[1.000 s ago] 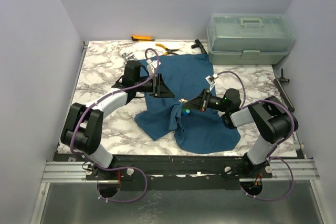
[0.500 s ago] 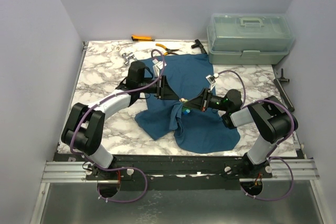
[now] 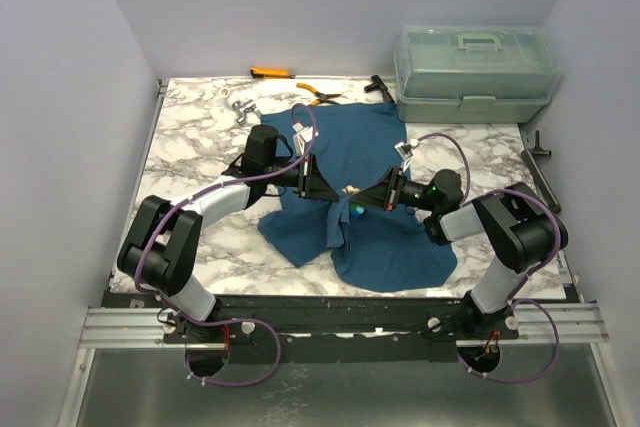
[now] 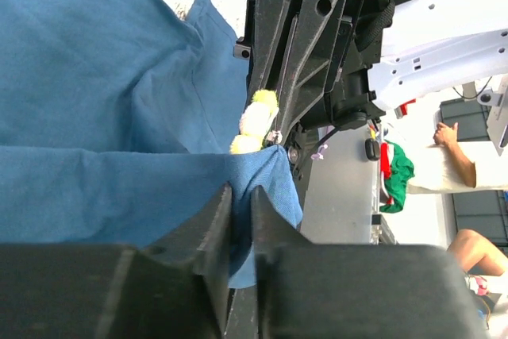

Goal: Remove the brooch from the garment

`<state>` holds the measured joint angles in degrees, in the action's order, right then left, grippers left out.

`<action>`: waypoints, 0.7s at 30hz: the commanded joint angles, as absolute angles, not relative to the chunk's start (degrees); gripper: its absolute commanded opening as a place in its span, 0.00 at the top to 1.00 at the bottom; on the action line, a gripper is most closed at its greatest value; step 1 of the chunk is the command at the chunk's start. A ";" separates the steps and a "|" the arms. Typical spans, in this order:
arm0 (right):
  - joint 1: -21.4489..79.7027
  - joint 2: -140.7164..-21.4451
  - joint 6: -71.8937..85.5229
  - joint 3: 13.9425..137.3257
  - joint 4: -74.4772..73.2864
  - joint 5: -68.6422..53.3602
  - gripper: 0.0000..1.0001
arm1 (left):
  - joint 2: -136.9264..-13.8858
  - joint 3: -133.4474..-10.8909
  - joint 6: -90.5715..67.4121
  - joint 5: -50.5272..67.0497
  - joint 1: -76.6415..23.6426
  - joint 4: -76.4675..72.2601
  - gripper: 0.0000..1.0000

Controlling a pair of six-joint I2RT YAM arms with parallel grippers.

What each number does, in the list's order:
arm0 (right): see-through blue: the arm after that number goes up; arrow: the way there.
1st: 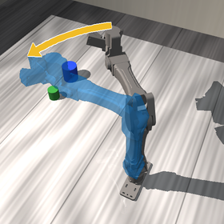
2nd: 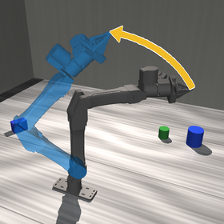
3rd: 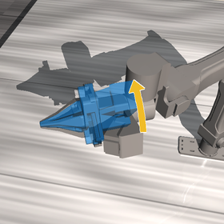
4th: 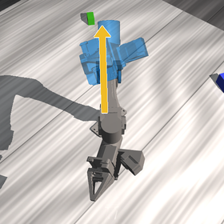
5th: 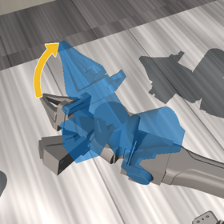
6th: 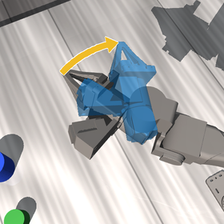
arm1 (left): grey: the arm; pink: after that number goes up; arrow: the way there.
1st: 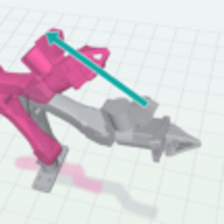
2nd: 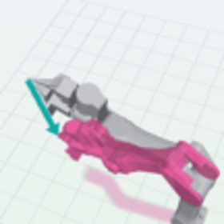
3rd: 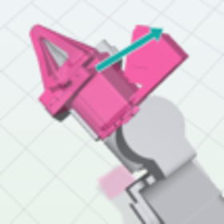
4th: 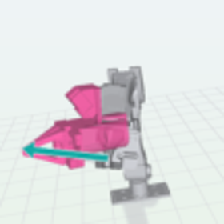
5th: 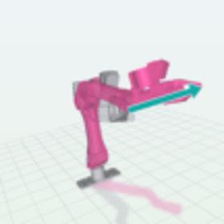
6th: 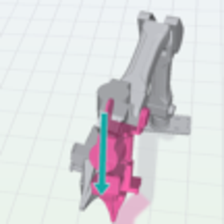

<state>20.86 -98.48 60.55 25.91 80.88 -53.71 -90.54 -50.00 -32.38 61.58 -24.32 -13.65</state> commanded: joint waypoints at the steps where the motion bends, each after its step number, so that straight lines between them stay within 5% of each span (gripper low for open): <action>1: 20.20 -98.44 59.77 25.84 82.79 -55.03 0.99 | -88.85 -50.73 -29.35 63.90 -23.58 -10.40 0.95; 11: 19.48 -99.06 60.03 26.14 81.66 -56.46 0.83 | -88.19 -52.09 -28.28 63.28 -20.83 -8.89 1.00; 21: 19.40 -100.38 62.12 26.40 83.45 -54.60 0.99 | -88.44 -51.68 -27.21 65.15 -23.16 -8.90 1.00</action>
